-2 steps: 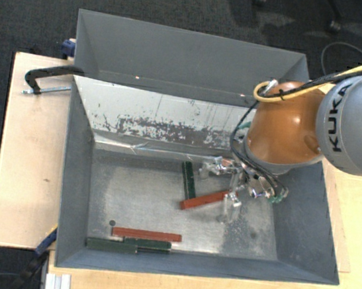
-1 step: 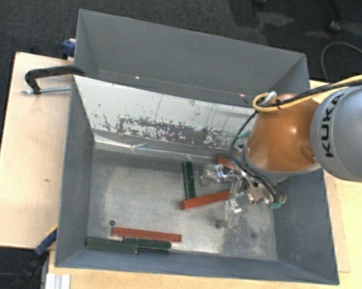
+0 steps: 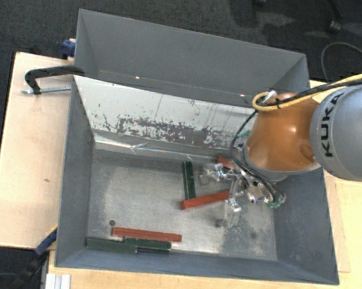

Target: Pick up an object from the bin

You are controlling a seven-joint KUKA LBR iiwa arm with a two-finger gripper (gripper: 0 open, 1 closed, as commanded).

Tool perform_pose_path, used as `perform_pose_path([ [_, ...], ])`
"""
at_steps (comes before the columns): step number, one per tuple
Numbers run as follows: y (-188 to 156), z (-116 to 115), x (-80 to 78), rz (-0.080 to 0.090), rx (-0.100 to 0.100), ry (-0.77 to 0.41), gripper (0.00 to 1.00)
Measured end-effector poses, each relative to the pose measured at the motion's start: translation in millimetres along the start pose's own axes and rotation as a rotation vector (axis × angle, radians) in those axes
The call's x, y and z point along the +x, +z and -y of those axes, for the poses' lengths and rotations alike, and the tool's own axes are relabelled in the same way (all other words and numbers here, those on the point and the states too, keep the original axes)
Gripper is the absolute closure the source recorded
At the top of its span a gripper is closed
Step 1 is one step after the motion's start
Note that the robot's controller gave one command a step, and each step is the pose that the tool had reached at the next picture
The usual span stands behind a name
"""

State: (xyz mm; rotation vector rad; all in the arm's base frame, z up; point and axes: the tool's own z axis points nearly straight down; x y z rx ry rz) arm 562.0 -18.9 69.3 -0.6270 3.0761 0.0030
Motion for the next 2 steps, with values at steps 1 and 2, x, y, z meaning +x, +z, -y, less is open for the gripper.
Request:
perform_pose_path([
  [1,-0.1,0.1,0.0,0.0,0.0,0.0,1.0],
  [2,-59.9,0.3,-3.0,0.008,0.005,0.001,1.0],
])
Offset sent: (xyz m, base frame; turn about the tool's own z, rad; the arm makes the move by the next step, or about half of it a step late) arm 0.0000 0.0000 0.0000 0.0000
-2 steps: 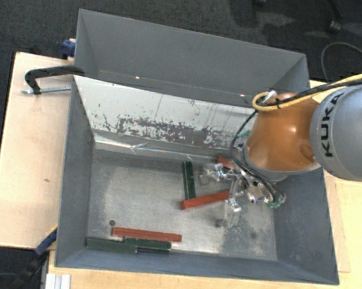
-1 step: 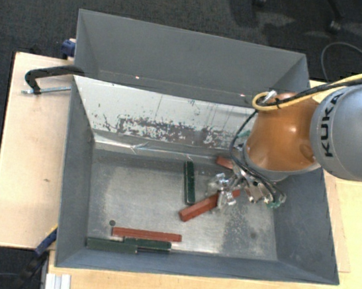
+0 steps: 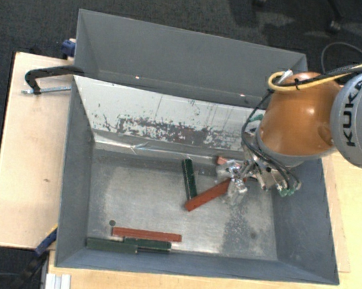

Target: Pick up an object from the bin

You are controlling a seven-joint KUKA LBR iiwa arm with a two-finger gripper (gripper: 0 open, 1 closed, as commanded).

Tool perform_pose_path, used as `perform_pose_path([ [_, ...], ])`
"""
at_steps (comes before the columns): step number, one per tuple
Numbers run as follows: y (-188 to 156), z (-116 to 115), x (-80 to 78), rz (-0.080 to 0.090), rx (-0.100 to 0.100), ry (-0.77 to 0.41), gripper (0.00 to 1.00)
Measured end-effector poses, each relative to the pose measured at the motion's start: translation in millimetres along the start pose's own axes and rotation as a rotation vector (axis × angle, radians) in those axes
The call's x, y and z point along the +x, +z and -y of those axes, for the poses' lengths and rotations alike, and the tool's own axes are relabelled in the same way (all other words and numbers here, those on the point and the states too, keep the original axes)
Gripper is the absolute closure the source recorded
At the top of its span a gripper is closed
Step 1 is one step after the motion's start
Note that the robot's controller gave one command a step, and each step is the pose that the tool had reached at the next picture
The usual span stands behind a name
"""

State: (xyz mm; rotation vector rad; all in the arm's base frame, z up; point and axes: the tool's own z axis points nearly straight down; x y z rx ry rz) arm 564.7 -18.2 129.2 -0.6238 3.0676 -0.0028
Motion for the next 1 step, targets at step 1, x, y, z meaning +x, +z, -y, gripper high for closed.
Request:
perform_pose_path([
  [1,-42.9,0.3,-2.8,-0.001,0.0,0.001,1.0],
])
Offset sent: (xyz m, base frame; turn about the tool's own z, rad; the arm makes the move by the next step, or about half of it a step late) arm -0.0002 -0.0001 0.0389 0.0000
